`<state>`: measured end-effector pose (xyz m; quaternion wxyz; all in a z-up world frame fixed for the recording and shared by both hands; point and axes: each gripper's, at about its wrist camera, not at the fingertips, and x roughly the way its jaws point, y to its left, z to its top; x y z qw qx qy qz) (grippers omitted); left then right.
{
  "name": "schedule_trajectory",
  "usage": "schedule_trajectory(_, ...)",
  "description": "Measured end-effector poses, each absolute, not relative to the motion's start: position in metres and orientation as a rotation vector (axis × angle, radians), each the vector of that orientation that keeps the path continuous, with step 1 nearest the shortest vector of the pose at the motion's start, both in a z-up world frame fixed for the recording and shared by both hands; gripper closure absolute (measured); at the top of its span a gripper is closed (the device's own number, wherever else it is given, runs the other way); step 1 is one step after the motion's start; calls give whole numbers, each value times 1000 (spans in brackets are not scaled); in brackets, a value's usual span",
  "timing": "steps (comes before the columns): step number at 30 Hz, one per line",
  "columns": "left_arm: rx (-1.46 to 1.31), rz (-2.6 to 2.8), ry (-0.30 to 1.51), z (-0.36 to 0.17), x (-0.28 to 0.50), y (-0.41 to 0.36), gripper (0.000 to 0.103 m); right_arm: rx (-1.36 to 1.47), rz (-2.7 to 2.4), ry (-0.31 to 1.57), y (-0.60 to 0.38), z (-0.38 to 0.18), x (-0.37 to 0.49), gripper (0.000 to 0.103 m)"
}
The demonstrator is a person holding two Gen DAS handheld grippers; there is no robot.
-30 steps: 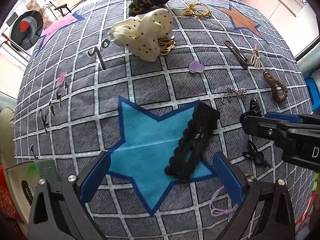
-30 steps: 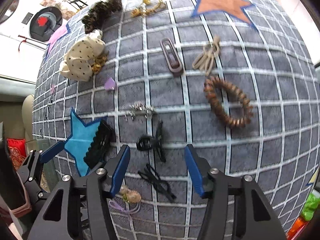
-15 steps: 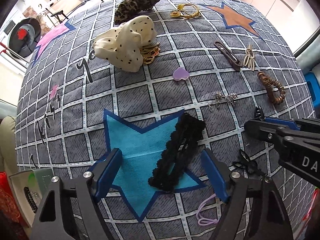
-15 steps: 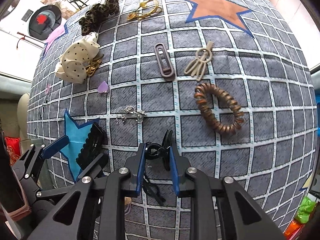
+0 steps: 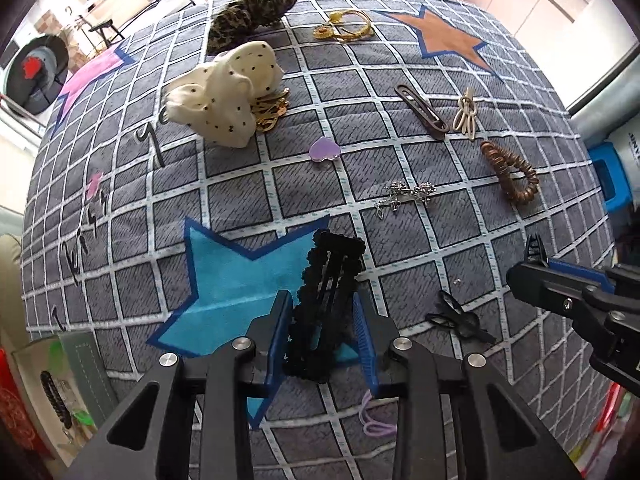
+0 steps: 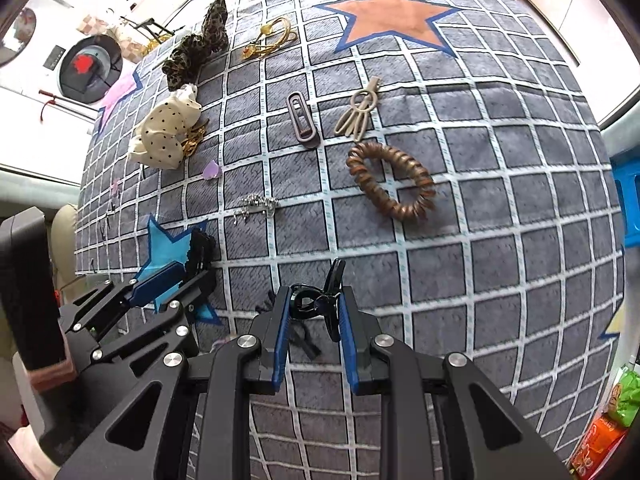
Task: Organize jewelry
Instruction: 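Grasp the black scalloped hair clip with the left tool while the right tool grasps the small black claw clip, then carry both black clips into the white box and release them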
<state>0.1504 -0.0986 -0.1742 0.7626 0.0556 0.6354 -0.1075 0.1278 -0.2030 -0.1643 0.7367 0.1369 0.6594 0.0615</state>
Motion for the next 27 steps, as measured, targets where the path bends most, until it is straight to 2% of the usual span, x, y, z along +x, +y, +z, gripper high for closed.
schedule_trajectory(9,77,-243,1355,-155,130,-84,69,329,137,1466,-201,-159,110,78)
schedule_trajectory(12,62,-245,1347,-161,125,-60,69,326,137,1469,-199,-156,104,78)
schedule_trajectory(27,-12,-186,1305,-113,54,12,69,276,179,1465,-172,-129,79,78)
